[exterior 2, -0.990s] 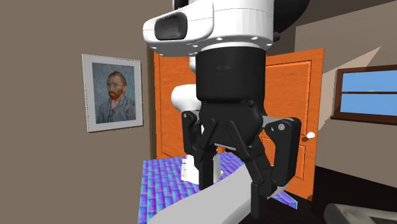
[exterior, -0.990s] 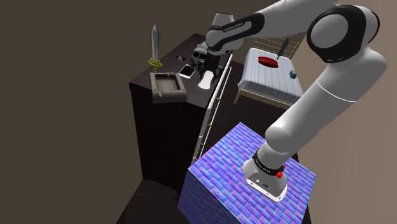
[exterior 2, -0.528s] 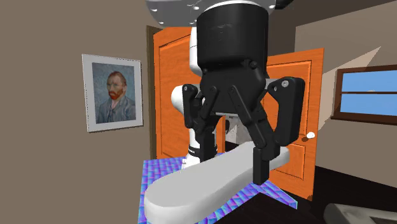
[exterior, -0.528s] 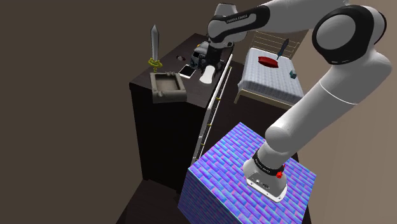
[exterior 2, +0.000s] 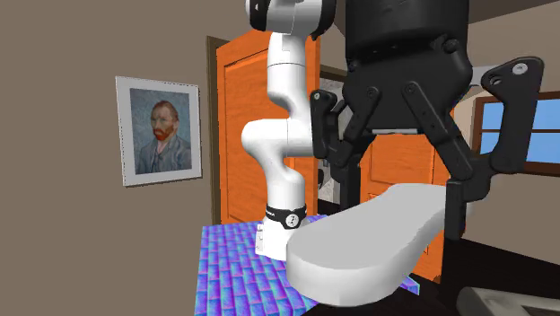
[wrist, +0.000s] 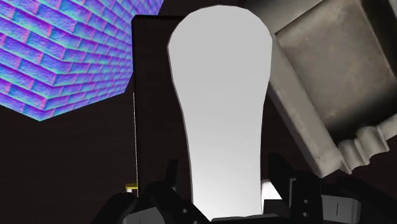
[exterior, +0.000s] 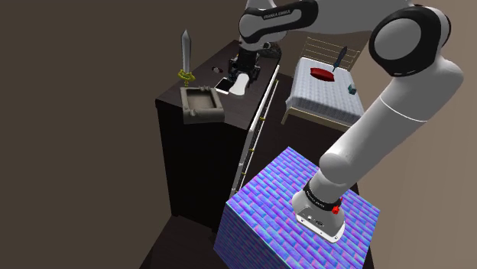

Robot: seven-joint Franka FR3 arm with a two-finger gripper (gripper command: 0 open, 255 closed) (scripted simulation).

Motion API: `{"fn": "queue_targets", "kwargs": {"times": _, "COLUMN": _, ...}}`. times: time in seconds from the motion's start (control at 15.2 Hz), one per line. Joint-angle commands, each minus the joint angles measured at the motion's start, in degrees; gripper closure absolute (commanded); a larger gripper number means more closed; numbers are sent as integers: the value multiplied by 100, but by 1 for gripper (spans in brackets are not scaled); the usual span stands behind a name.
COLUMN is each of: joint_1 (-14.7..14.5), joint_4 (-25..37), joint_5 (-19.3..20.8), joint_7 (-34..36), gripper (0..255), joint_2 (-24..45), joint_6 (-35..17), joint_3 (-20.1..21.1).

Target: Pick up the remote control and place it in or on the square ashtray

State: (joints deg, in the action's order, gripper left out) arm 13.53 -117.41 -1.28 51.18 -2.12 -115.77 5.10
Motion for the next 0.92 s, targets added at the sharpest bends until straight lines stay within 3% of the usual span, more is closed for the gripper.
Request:
{"fn": "queue_targets", "kwargs": {"times": 0.0, "joint_1": -116, "joint_4": 282, "joint_5": 24, "joint_7": 261, "gripper": 255, "joint_2": 227, "joint_6": 50, "joint_3": 127}}
{"fn": "queue_targets", "kwargs": {"times": 0.73, "joint_1": -860, "joint_4": 2389, "joint_5": 369, "joint_7": 1593, "gripper": 255, "joint_2": 1791, "joint_6": 605, "joint_3": 634}}
{"fn": "queue_targets", "kwargs": {"times": 0.86, "joint_1": -895, "joint_4": 2428, "joint_5": 389, "joint_7": 1637, "gripper": 255, "joint_2": 1872, "joint_6": 565, "joint_3": 641}}
